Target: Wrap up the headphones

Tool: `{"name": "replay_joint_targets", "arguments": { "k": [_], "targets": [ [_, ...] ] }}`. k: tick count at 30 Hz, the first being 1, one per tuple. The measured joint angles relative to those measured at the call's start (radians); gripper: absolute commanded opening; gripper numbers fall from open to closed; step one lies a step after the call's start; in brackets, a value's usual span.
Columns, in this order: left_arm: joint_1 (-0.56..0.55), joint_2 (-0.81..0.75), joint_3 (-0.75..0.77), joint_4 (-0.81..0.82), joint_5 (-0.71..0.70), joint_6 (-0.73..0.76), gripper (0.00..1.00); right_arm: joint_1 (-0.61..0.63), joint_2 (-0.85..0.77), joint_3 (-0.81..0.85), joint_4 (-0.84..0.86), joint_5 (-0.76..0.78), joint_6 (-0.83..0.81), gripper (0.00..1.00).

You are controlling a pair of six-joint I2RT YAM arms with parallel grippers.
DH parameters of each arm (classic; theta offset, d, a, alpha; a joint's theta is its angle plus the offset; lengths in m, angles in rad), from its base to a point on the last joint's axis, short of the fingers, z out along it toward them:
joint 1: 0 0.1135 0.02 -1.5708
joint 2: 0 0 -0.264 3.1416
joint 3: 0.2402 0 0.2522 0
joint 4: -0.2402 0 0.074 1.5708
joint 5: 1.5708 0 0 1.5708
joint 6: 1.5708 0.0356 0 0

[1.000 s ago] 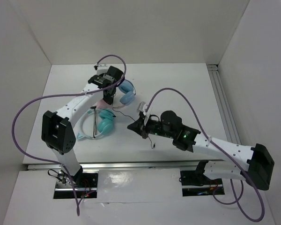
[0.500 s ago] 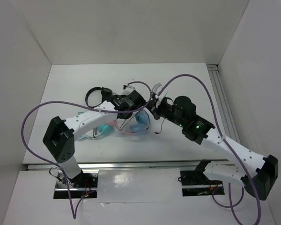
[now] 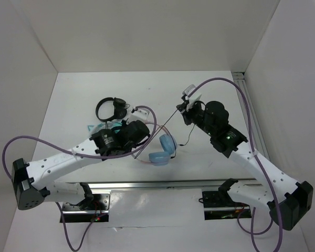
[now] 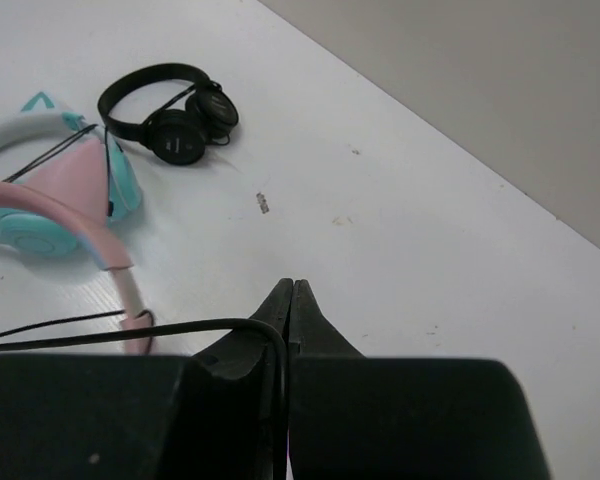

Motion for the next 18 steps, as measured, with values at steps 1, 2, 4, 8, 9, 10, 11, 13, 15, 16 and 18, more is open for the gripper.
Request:
{"name": "replay_joint_targets", "arguments": {
  "k": [1, 2, 4, 8, 9, 10, 11, 13, 15, 16, 18],
  "targets": [
    [-0.017, -0.022, -0.010, 0.003, 0.000, 0.002, 0.00, -0.012, 0.012, 0.002, 0.000, -0.010, -0.003, 0.00],
    [-0.035, -0.041, -0.014, 0.002, 0.000, 0.005, 0.00, -0.023, 0.027, 0.007, 0.000, -0.017, -0.009, 0.00],
    [-0.061, -0.076, -0.018, -0.011, 0.000, 0.023, 0.00, -0.050, 0.064, 0.023, 0.007, -0.026, -0.019, 0.00],
    [-0.083, -0.143, -0.018, -0.042, 0.006, 0.037, 0.00, -0.111, 0.143, 0.043, 0.025, -0.071, -0.032, 0.00],
    [-0.084, -0.161, -0.018, -0.039, 0.009, 0.049, 0.00, -0.129, 0.168, 0.049, 0.026, -0.101, -0.033, 0.00],
    [-0.087, -0.184, -0.018, -0.035, 0.014, 0.057, 0.00, -0.144, 0.195, 0.056, 0.028, -0.129, -0.033, 0.00],
    [-0.092, -0.206, -0.018, -0.033, 0.019, 0.065, 0.00, -0.159, 0.222, 0.061, 0.031, -0.157, -0.031, 0.00],
    [-0.097, -0.245, -0.014, -0.034, 0.021, 0.077, 0.00, -0.175, 0.261, 0.061, 0.034, -0.209, -0.020, 0.00],
    [-0.098, -0.261, 0.011, -0.058, 0.018, 0.079, 0.00, -0.177, 0.278, 0.047, 0.064, -0.250, 0.003, 0.00],
    [-0.098, -0.261, 0.035, -0.075, 0.018, 0.082, 0.00, -0.177, 0.278, 0.036, 0.093, -0.272, 0.015, 0.00],
    [-0.099, -0.261, 0.082, -0.093, 0.025, 0.086, 0.00, -0.179, 0.278, -0.004, 0.154, -0.329, 0.048, 0.00]
  ]
}}
